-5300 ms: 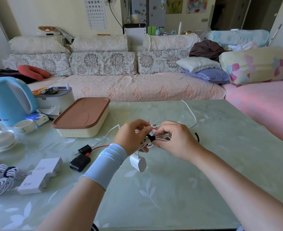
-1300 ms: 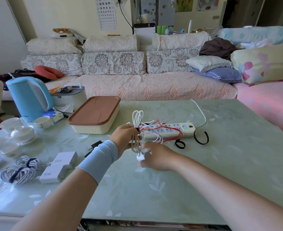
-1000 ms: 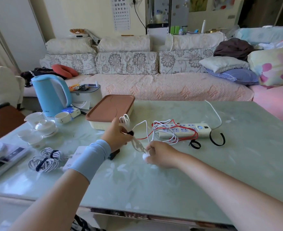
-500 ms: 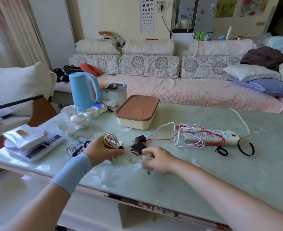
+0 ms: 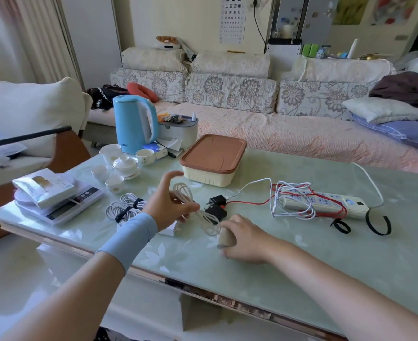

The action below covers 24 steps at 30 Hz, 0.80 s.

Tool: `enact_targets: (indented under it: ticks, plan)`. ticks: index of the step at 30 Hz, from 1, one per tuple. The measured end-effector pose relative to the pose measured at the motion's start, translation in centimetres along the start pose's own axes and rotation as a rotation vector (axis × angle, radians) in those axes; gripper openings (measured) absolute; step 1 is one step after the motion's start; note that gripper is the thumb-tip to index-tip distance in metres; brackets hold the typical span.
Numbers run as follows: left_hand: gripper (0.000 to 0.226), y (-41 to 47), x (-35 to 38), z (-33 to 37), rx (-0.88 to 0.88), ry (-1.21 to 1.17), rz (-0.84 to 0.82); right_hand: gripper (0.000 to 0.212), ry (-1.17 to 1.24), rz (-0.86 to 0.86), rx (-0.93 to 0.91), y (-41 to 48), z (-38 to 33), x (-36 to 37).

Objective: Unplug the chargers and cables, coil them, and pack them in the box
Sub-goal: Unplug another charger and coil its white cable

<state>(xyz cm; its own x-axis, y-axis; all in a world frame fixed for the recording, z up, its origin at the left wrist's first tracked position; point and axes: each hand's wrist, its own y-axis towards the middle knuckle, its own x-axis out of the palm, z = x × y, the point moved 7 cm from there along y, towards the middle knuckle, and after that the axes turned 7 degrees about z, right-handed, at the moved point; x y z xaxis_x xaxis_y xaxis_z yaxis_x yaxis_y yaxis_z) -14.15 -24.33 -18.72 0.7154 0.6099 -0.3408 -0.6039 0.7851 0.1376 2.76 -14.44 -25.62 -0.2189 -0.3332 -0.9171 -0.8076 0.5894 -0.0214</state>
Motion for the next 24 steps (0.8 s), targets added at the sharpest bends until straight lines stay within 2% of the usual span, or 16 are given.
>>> enact_targets:
  ticks: [1,3,5,7,10,14,18,24]
  plan:
    - [0.067,0.2,0.2,0.4,0.039,0.047,-0.018,0.061,0.006,0.013,-0.012,0.2,0.1,-0.2]
    - [0.046,0.4,0.8,1.2,0.084,0.176,-0.042,0.067,0.049,0.017,-0.015,0.3,0.2,-0.7]
    - [0.033,0.6,0.8,2.0,0.154,0.400,-0.016,0.066,0.101,0.008,0.000,0.4,0.4,-1.0]
    - [0.036,0.9,0.6,2.2,0.175,0.530,0.019,0.060,0.096,0.002,0.001,0.3,0.5,-1.0]
    - [0.041,1.4,-0.1,1.3,0.109,0.632,-0.002,0.054,0.053,0.005,-0.010,0.3,0.5,-1.0]
    - [0.031,0.7,-0.5,-0.5,0.082,0.828,-0.144,0.051,0.019,0.019,-0.047,0.2,-0.2,-1.0]
    - [0.019,-0.9,0.2,-2.1,0.131,0.835,-0.323,0.051,-0.003,0.052,-0.082,-0.1,-0.9,-0.5]
    - [0.012,-1.5,0.3,-3.7,0.175,0.984,-0.459,0.052,0.004,0.039,-0.095,-0.4,-2.0,0.4]
